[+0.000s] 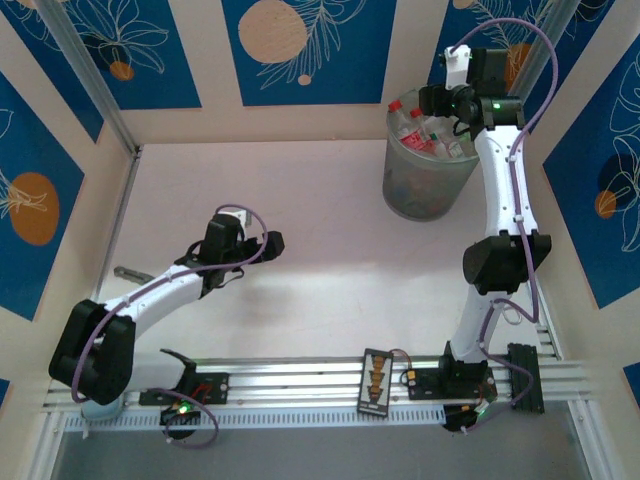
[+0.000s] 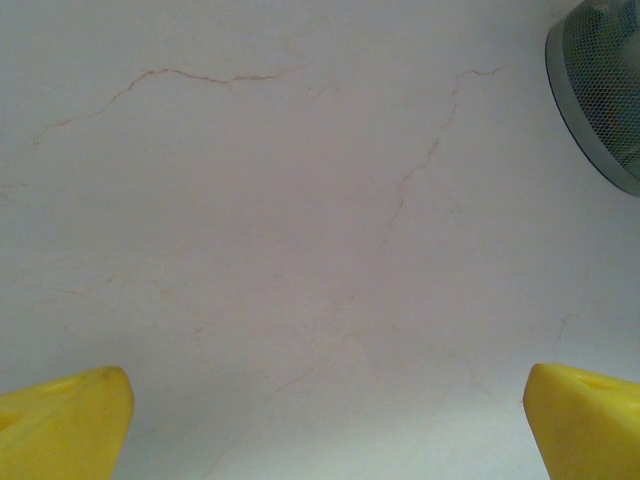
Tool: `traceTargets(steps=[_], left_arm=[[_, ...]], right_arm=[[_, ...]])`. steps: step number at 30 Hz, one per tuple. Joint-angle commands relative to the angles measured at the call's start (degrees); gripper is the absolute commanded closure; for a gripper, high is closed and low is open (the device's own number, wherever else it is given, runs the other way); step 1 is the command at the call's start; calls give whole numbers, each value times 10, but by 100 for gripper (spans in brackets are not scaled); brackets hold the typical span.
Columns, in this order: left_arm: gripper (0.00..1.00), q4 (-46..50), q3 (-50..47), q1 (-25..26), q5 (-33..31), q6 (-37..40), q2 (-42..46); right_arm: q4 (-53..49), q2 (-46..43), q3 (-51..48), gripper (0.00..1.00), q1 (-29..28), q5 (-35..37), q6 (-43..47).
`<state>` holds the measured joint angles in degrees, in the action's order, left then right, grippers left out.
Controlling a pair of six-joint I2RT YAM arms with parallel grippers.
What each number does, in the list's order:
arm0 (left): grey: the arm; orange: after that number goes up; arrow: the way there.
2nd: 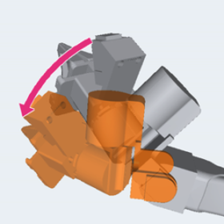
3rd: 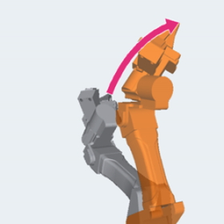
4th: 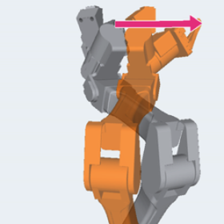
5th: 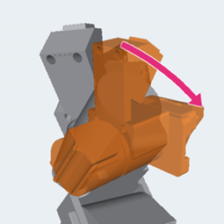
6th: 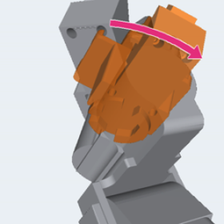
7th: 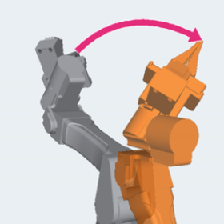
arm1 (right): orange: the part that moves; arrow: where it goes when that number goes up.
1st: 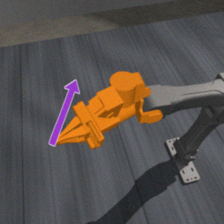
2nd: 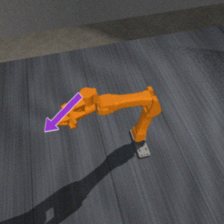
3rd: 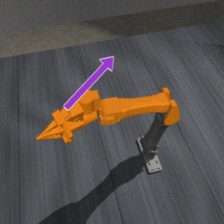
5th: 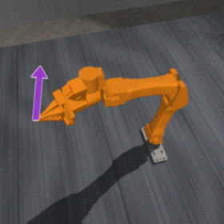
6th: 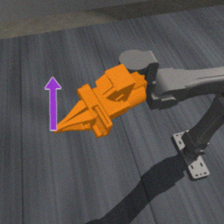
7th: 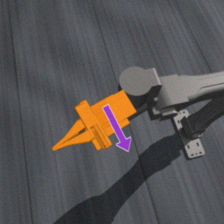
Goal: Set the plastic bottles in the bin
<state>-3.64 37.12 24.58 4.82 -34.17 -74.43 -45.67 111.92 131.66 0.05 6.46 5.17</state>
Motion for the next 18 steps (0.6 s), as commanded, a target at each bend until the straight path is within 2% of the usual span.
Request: traceTargets(steps=[1, 7, 14, 18], left_arm=[[0, -3, 2, -8, 2, 2, -5], [0, 3, 2, -8, -1, 4, 0], [0, 4, 4, -8, 1, 5, 1], [0, 8, 10, -8, -1, 9, 1]], right_arm=[[-45, 8, -1, 47, 14, -31, -53], [-33, 16, -40, 59, 24, -47, -78], [-16, 20, -85, 59, 23, -65, -92], [-17, 12, -74, 59, 22, -60, -90]])
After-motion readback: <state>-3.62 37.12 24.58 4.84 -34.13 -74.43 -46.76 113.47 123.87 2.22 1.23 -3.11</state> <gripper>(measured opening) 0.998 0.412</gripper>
